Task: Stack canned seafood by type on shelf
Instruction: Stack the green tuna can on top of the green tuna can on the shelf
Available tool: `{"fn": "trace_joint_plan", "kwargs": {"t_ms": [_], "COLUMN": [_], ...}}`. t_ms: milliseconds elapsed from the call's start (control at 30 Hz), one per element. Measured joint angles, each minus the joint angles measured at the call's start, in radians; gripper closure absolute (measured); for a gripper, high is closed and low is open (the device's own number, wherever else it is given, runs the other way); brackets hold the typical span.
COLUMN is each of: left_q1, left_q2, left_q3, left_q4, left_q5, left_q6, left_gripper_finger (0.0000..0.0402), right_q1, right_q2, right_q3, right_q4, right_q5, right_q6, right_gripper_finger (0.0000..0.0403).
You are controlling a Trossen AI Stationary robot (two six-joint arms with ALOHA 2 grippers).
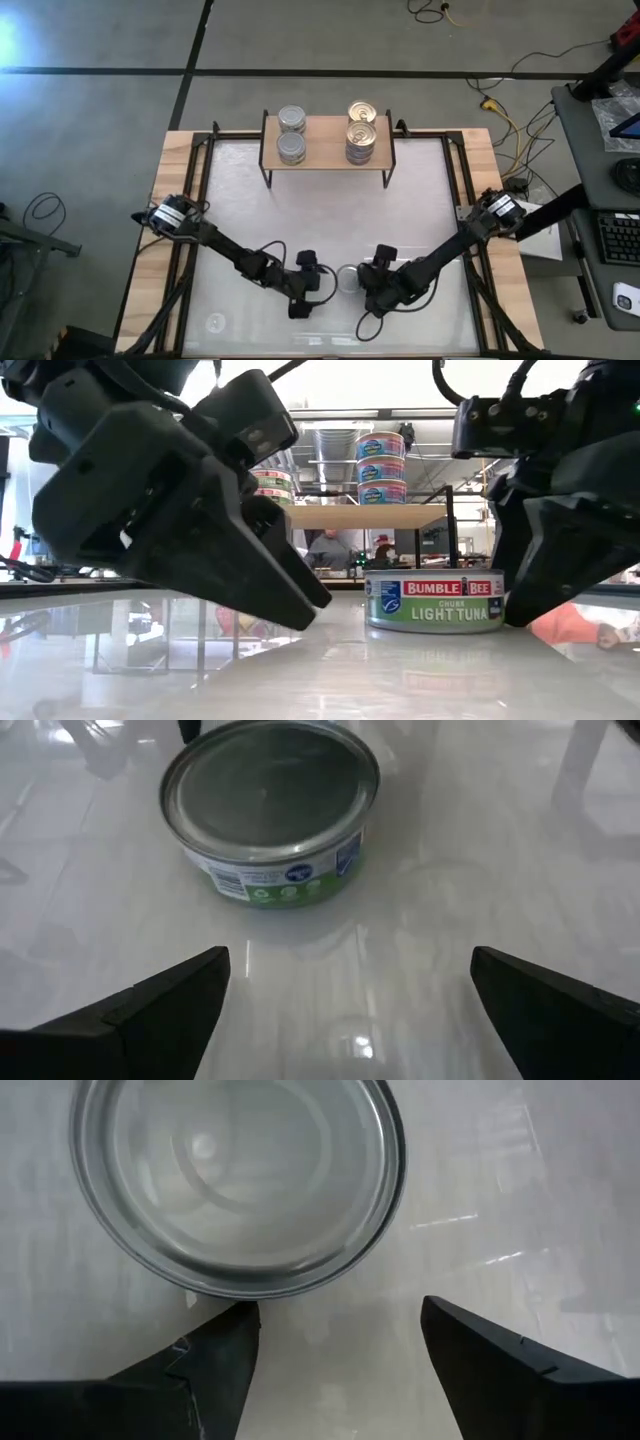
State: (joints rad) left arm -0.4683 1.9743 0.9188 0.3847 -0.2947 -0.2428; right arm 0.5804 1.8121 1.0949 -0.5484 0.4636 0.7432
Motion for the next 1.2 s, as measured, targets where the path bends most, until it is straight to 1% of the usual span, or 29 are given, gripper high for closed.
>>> {"fn": "trace_joint_plan", "kwargs": {"t_ms": [100,233,333,500,633,800,900,967,1067,1200], "left_q1": [0.002,0.002,0.002,0.018,0.023,0.045,0.068,0.078,0.08,0.086], "left_q2": [-0.011,-0.021,-0.023,-0.023,-0.022,-0.022,-0.022,-0.022,-0.022,-0.022], "left_q3": [-0.002,-0.003,-0.003,-0.003,-0.003,-0.003,-0.003,-0.003,-0.003,-0.003], "left_q4": [-0.035,-0.04,-0.043,-0.037,-0.036,-0.043,-0.054,-0.054,-0.056,-0.064], "left_q5": [0.006,0.008,0.016,0.075,0.078,0.144,0.226,0.25,0.253,0.249], "left_q6": [0.034,0.113,0.111,0.1,0.112,0.105,0.095,0.081,0.094,0.104], "left_gripper_finger": [0.0003,0.0003,0.0003,0.0003,0.0003,0.0003,0.0003,0.0004,0.0015,0.0056], "right_q1": [-0.009,-0.009,-0.009,-0.009,-0.009,-0.009,-0.009,-0.009,-0.01,-0.01], "right_q2": [0.0,0.0,0.0,0.0,0.0,0.0,0.0,0.0,0.0,0.0], "right_q3": [-0.001,-0.002,-0.002,-0.003,-0.003,-0.003,-0.003,-0.003,-0.003,-0.003], "right_q4": [0.0,0.0,0.0,0.001,0.002,0.005,0.005,0.006,0.006,0.004], "right_q5": [0.001,0.002,0.001,0.001,0.0,0.0,0.0,0.0,0.0,0.001], "right_q6": [-0.003,0.0,0.016,0.017,0.028,0.03,0.031,0.031,0.031,0.031], "right_gripper_finger": [0.0132,0.0126,0.0122,0.0119,0.0126,0.0138,0.0143,0.0146,0.0149,0.0145]}}
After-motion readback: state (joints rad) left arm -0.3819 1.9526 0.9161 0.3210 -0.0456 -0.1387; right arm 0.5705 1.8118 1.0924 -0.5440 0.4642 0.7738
